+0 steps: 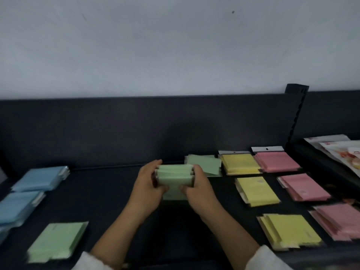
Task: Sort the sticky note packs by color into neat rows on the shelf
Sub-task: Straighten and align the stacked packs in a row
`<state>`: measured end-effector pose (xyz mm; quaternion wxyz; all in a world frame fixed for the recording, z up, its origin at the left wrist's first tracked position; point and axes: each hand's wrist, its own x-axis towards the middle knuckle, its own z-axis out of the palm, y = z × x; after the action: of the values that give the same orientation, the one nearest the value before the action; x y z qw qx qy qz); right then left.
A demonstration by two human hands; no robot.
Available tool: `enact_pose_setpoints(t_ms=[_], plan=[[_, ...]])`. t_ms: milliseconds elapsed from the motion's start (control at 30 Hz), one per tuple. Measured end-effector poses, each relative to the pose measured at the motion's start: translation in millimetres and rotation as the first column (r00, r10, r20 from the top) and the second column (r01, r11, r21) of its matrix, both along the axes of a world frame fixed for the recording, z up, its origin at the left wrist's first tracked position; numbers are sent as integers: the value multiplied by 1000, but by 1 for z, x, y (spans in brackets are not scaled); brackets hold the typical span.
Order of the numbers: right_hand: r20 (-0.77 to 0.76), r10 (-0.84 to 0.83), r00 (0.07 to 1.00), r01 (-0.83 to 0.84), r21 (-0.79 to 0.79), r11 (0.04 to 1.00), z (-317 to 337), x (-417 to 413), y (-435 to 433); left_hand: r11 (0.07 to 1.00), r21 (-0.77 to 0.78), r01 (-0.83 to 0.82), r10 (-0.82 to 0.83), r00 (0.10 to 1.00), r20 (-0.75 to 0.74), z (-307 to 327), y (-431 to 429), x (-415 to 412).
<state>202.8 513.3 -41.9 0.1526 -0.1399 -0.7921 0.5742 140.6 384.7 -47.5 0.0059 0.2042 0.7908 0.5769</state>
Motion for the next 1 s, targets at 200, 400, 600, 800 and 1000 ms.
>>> enact_pose_setpoints(t_ms=[200,400,600,800,1000], plan=[[72,88,994,-87,-7,996,-18,-10,-13,995,-99,32,-18,990,138,-15,-16,-8],[116,72,991,-71,-20,997,-35,-13,-17,975,-221,38,-6,989,146,-30,-7,0],[146,71,987,-81,64,995,-32,-19,-25,917,-399,25,3,998,70,-22,-9,-3],[52,36,998,-36,-10,999,-6,-21,-34,831,-555,-22,-34,995,-90,26,-32,-10],[-1,281,960,-274,-238,932,34,-42,-86,767,-641,37,-50,999,-2,85,-122,-43]])
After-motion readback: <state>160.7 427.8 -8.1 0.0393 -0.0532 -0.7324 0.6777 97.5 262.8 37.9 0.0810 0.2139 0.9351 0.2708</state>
